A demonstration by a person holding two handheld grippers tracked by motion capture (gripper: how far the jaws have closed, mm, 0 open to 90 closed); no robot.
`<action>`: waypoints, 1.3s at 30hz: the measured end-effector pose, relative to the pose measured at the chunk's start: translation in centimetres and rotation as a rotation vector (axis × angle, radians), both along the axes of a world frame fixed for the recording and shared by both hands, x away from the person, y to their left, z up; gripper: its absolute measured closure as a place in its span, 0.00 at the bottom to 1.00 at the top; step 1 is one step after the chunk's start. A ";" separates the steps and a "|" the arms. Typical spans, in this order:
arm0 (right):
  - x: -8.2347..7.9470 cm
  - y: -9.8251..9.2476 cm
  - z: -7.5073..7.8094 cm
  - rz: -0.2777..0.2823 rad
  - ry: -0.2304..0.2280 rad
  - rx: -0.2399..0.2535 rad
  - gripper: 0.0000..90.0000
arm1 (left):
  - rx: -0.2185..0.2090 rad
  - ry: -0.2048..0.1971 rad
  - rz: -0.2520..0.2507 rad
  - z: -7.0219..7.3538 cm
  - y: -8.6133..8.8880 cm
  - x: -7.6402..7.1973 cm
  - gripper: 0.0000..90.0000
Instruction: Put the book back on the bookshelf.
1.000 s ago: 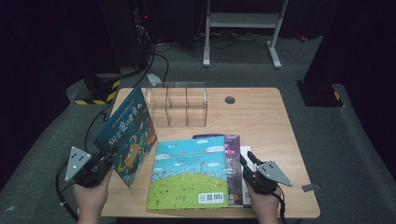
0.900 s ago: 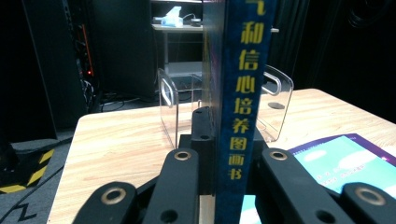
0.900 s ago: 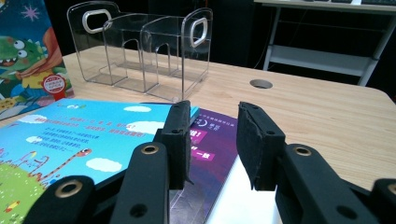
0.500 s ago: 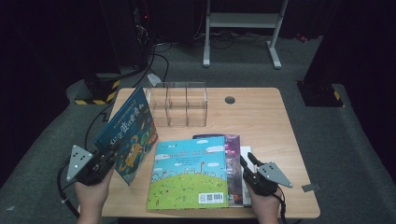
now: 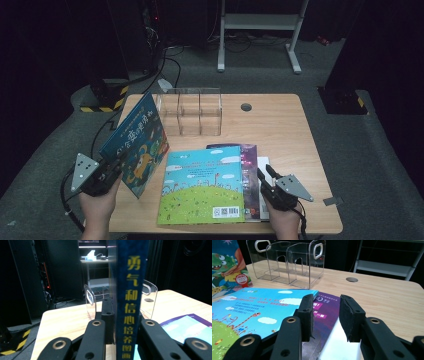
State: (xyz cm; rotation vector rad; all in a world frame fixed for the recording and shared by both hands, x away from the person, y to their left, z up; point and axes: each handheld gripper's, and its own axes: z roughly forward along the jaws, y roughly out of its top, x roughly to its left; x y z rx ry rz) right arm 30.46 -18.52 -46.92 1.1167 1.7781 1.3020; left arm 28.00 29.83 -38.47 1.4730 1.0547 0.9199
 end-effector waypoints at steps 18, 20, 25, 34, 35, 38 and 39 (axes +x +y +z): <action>-0.1 -0.3 0.0 -0.008 0.004 0.010 0.70 | 0.002 0.015 -0.021 0.2 -0.2 -0.1 0.91; -0.1 -0.2 0.0 -0.006 0.004 0.009 0.70 | 0.002 0.021 -0.021 0.3 -0.2 -0.1 0.91; -0.2 -0.2 0.0 -0.003 0.007 0.008 0.70 | -0.013 0.018 -0.017 0.2 0.1 0.0 0.91; -0.2 -0.1 0.0 -0.002 0.009 0.005 0.69 | -0.023 0.013 -0.029 0.1 0.4 0.0 0.92; -0.2 -0.1 0.0 -0.003 0.009 0.004 0.69 | -0.023 0.011 -0.029 0.1 0.3 0.0 0.92; -0.1 -0.2 0.0 -0.002 0.008 0.011 0.69 | -0.020 0.009 -0.028 0.1 0.1 0.0 0.92; -0.1 -0.2 0.0 -0.003 0.005 0.013 0.69 | -0.020 0.008 -0.027 0.1 0.1 -0.1 0.92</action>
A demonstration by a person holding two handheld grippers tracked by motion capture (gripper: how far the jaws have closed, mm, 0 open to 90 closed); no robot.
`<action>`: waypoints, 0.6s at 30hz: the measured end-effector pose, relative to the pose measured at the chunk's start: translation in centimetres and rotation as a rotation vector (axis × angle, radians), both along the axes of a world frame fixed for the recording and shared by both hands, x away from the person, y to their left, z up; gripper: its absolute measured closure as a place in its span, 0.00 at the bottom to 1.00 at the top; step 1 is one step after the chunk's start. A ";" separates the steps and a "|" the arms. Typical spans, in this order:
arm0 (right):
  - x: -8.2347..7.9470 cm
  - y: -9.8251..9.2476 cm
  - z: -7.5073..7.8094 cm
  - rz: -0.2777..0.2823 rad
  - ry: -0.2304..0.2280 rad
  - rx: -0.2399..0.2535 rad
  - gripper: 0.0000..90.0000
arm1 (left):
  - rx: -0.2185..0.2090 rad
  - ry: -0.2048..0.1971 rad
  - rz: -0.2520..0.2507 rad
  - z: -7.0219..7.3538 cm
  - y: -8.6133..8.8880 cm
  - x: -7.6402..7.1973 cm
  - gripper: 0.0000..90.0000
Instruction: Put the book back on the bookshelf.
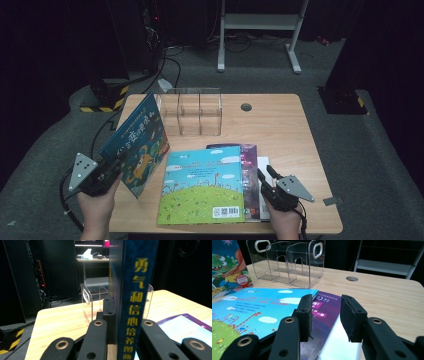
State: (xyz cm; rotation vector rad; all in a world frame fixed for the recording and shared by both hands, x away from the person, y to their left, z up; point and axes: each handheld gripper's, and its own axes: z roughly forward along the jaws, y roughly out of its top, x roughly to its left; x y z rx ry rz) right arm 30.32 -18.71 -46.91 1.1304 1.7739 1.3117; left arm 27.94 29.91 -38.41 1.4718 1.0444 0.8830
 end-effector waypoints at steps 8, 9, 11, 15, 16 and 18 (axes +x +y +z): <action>0.0 -0.2 0.1 -0.006 -0.002 0.006 0.69 | -0.013 -0.011 0.006 0.1 -0.2 -0.1 0.92; 0.0 -0.3 0.1 -0.006 -0.002 0.006 0.69 | -0.011 -0.013 0.009 0.1 -0.3 -0.1 0.92; 0.1 -0.3 0.1 -0.007 -0.002 0.007 0.69 | -0.008 -0.018 0.009 0.1 -0.4 -0.1 0.92; 0.1 -0.3 0.1 -0.001 0.000 0.008 0.69 | 0.001 -0.014 0.009 0.2 -0.5 -0.1 0.92; 0.1 -0.4 0.1 0.000 0.001 0.008 0.69 | 0.003 -0.013 0.012 0.2 -0.6 -0.1 0.92; 0.1 -0.3 0.1 0.001 0.004 0.012 0.69 | 0.006 -0.013 0.014 0.3 -0.7 -0.1 0.92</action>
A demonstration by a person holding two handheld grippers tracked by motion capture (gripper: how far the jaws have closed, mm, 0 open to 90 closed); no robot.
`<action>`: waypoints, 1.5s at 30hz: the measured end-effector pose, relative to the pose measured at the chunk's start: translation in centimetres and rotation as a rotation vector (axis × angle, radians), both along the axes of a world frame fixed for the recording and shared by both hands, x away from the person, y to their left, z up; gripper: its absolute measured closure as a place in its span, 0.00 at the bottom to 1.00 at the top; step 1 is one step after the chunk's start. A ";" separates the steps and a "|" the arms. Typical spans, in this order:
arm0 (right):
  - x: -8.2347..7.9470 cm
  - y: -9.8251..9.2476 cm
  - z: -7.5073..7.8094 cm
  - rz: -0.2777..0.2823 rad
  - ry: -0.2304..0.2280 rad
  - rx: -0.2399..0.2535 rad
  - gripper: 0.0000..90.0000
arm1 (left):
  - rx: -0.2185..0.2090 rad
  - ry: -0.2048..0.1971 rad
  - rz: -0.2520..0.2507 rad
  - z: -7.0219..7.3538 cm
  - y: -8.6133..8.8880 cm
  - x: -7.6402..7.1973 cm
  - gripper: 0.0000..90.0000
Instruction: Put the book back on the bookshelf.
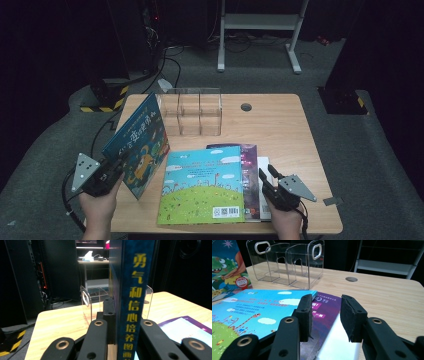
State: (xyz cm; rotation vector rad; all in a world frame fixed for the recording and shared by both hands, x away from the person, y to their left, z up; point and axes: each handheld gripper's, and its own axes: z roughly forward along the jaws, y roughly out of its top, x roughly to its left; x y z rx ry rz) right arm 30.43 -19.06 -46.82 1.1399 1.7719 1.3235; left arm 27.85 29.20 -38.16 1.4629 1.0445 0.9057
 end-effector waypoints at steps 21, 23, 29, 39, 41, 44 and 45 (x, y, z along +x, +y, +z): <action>-0.1 -0.2 0.3 0.006 -0.004 0.026 0.68 | -0.017 0.026 -0.009 2.6 -0.6 2.4 0.93; -0.1 -0.3 0.4 0.006 -0.005 0.029 0.68 | -0.028 0.014 -0.002 2.9 -0.7 2.7 0.93; -0.1 -0.5 0.4 0.006 -0.004 0.038 0.68 | -0.028 -0.010 0.008 4.1 -1.3 4.0 0.93; -0.1 -0.6 0.5 0.008 -0.006 0.048 0.69 | -0.020 -0.036 0.033 5.0 -2.5 7.3 0.93; -0.1 -0.7 0.4 0.008 -0.005 0.048 0.69 | -0.016 -0.037 0.038 5.1 -2.7 7.9 0.93; 0.0 -0.7 0.4 0.011 0.000 0.045 0.69 | -0.006 -0.029 0.049 5.4 -3.0 9.2 0.93; 0.0 -0.7 0.4 0.011 0.000 0.043 0.69 | -0.005 -0.030 0.051 5.4 -3.0 9.4 0.93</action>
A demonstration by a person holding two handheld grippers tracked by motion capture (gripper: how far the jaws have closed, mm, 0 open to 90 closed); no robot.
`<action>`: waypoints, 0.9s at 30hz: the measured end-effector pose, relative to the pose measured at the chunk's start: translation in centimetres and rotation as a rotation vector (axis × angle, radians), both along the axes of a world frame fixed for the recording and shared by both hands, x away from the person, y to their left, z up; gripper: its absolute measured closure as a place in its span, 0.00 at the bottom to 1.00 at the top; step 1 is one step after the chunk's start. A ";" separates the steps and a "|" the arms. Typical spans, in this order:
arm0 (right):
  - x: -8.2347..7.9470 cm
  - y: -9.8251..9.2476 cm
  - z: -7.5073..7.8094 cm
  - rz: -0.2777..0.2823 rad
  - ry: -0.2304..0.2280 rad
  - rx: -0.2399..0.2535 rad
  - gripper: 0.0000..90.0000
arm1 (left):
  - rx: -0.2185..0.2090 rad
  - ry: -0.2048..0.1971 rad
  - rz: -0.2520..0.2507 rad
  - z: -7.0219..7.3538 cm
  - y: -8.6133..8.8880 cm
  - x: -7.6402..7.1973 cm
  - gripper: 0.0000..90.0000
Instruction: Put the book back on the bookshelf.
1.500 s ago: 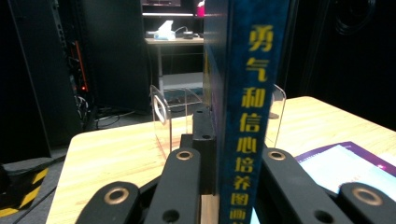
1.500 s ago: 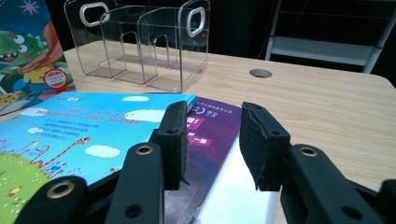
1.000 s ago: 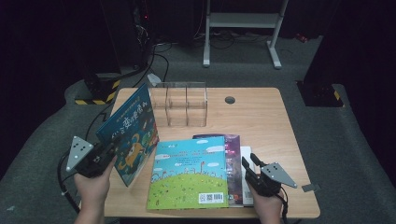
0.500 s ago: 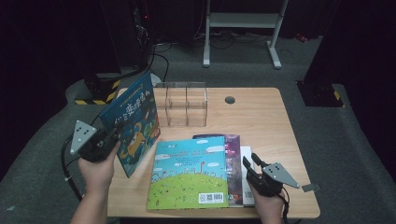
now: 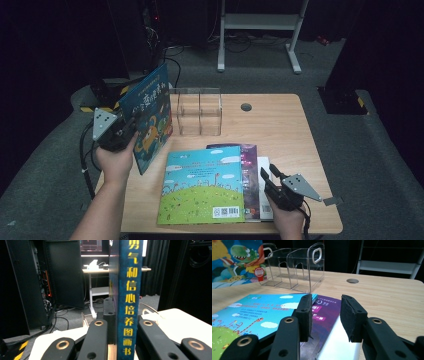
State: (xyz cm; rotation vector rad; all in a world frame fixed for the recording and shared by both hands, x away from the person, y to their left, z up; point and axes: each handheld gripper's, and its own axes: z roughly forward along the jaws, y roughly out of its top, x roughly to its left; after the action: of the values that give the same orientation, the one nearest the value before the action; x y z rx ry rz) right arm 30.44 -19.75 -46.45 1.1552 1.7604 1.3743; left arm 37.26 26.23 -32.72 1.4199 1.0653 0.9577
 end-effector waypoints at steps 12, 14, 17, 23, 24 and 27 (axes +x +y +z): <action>0.2 -1.6 0.6 -0.102 -0.041 0.015 0.41 | 0.012 -0.006 0.029 0.0 -0.3 2.3 0.93; 0.2 -2.6 1.0 -0.131 -0.059 0.029 0.36 | 0.013 -0.008 0.033 -0.1 -0.3 2.4 0.93; 0.3 -4.0 1.5 -0.150 -0.071 0.039 0.29 | 0.013 -0.010 0.032 -0.2 -0.4 2.6 0.93; 0.4 -4.8 2.3 -0.120 -0.089 0.061 0.23 | 0.017 -0.013 0.036 -0.4 -0.7 3.0 0.93; 0.5 -4.4 2.4 -0.099 -0.089 0.060 0.23 | 0.016 -0.014 0.038 -0.5 -0.7 3.1 0.93; 1.1 -2.8 2.4 -0.032 -0.067 0.030 0.23 | 0.012 -0.010 0.041 -0.6 -0.8 3.4 0.93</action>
State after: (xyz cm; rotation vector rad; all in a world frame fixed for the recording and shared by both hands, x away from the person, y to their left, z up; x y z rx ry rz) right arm 31.56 -22.60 -44.06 1.1350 1.6724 1.4086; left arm 40.65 25.47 -33.28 1.4066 1.0864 1.0017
